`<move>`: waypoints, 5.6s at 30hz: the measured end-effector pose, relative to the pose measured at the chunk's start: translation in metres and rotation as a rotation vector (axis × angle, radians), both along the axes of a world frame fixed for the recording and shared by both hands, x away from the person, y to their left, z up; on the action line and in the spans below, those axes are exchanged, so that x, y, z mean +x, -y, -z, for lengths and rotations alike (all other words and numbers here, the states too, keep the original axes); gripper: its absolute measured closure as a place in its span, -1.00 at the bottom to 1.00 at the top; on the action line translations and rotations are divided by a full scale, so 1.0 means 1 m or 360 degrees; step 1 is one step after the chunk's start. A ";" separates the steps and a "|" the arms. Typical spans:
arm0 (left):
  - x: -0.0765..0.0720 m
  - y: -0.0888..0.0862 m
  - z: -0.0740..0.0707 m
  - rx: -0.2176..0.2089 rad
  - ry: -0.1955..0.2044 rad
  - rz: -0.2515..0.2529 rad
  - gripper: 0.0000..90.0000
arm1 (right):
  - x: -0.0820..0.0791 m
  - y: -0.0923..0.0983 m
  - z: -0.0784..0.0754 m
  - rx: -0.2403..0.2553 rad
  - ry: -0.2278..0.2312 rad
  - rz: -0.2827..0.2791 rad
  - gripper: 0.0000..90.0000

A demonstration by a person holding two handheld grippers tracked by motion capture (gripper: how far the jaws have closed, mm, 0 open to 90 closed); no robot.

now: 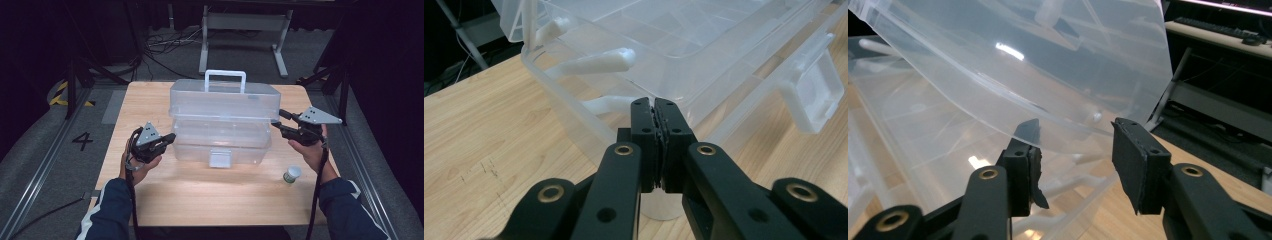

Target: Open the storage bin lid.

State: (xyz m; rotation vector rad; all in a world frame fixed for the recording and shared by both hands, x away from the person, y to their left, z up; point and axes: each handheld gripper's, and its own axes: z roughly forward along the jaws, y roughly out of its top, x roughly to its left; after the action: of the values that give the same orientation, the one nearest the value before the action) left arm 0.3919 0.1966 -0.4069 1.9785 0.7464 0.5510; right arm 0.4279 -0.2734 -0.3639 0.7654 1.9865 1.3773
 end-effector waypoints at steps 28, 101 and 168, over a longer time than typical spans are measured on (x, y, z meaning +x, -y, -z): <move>0.003 0.008 0.001 0.0016 0.0013 0.0042 0.99 | 0.010 -0.040 -0.012 -0.0121 0.0278 0.0549 0.65; 0.013 0.013 0.006 -0.0017 -0.0008 0.0121 1.00 | 0.117 -0.061 -0.076 -0.0090 0.0033 0.0672 0.81; 0.015 0.015 0.009 -0.0064 -0.0027 0.0121 1.00 | 0.199 -0.071 -0.081 -0.0057 -0.0135 0.0653 0.90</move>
State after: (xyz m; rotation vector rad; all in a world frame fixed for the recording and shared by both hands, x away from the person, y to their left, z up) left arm 0.4074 0.1812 -0.4162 1.9680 0.6845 0.4711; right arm 0.6269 -0.2027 -0.2828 1.1557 1.7805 1.0793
